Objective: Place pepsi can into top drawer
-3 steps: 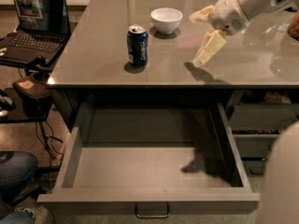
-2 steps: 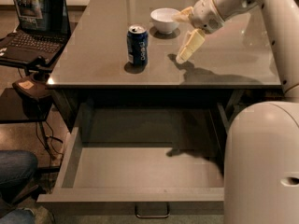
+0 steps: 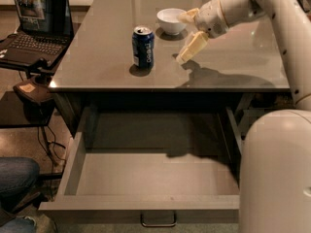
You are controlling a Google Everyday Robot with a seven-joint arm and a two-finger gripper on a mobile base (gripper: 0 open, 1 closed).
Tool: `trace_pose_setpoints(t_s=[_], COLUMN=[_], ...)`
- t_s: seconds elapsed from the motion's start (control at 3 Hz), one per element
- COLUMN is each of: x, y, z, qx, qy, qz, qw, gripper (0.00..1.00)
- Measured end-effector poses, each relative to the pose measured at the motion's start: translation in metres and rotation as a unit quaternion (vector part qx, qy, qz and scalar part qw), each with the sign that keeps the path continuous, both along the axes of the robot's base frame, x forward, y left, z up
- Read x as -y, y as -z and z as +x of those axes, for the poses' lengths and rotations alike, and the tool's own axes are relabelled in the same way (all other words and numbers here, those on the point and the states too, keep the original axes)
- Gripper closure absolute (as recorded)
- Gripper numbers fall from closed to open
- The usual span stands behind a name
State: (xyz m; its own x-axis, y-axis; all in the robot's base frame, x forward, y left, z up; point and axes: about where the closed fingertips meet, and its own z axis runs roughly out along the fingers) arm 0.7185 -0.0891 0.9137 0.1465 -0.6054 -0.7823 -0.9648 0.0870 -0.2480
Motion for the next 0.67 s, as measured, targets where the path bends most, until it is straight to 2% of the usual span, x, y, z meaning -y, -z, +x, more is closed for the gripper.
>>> trace_pose_setpoints(t_s=[0.33, 0.67], x=[-0.0135, -0.0134], y=[-0.0114, -0.0111], z=[0.0141, 0.0143], qx=[0.021, 0.021], qy=[0.015, 0.015], qz=[0.032, 0.031], qw=[0.9992, 0.9992], gripper=[0.0, 0.0])
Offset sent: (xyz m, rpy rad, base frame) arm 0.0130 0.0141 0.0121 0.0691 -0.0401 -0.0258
